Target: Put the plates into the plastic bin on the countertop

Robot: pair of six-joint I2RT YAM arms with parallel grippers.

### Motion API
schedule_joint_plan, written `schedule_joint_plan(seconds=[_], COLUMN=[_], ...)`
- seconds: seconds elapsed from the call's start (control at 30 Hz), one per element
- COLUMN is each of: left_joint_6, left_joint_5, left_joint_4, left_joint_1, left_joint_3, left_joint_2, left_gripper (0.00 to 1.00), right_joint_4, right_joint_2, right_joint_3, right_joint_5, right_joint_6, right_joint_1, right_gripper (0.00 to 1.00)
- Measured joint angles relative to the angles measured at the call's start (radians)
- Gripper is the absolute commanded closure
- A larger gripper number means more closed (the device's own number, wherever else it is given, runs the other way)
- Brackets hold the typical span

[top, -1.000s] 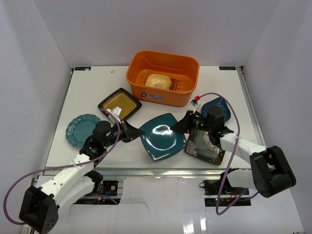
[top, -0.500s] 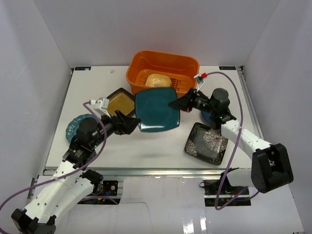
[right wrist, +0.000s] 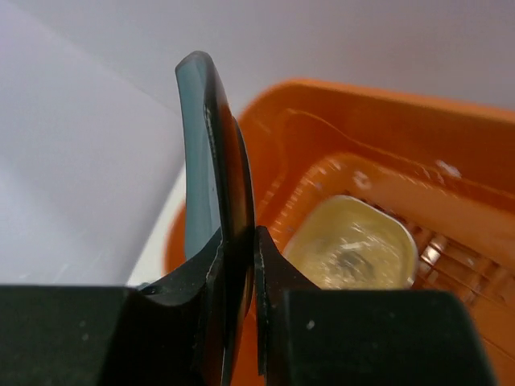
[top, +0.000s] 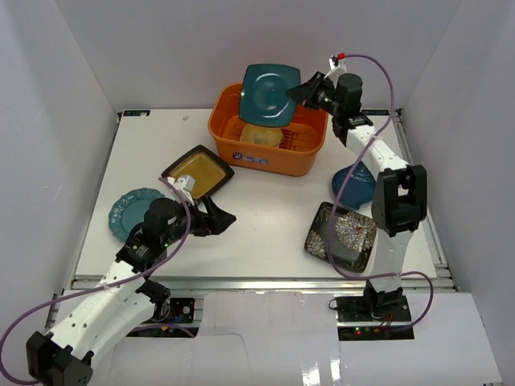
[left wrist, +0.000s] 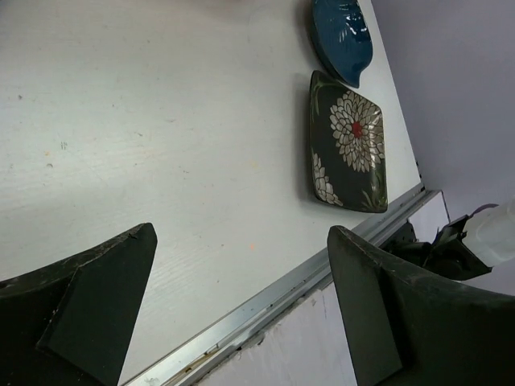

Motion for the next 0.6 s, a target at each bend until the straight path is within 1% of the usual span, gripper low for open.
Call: schedule_joint_plan(seconds=[0.1,0.27,0.33,0.37,0.4,0.47,0.5,0.57,0.6], left_joint_6=[-0.006,-0.024,-0.041,-0.051,-0.064,-0.091,-0.104,-0.124,-0.133], left_joint_5=[0.019,0.049,0.066,0.078,0.089,0.109,0.117,0.124,0.127], left_joint_4=[0.006,0.043,0.065,0.083,0.101,0.136,0.155,0.178,0.184], left_joint_1=[0.000,-0.001,-0.001,-0.001,-0.001,-0.004,-0.007,-0.015,-0.021], left_joint_3=[-0.002,-0.004,-0.006,-0.009,-0.014,-0.028,-0.037,-0.049,-0.050], left_joint_2=[0.024,0.053,0.075,0.091,0.107,0.145,0.165,0.205,0.230], left_gripper=[0.02,0.02,0.02,0.02,0.02,0.02,0.02,0.02,0.02], right_joint_4=[-0.076,-0.195,-0.214,-0.223,-0.230,-0.246,-0.262,-0.298,-0.325], right_joint_2=[0.103,0.235,0.260,0.261,0.261,0.261,0.261,0.261,0.259], right_joint_3=[0.033,0.035,0.036,0.042,0.049,0.068,0.078,0.094,0.101], right_joint_5=[0.052,0.113,0.122,0.126,0.127,0.137,0.147,0.171,0.195], right_joint_6=[-0.005,-0.019,-0.011,-0.011,-0.013,-0.023,-0.034,-0.059,-0.078], right_joint_1=[-0.002,-0.001,-0.002,0.002,0.004,0.012,0.017,0.029,0.035], right_gripper=[0.92,0.92,0.92,0.89,0.75,0.53,0.36,0.23,0.09])
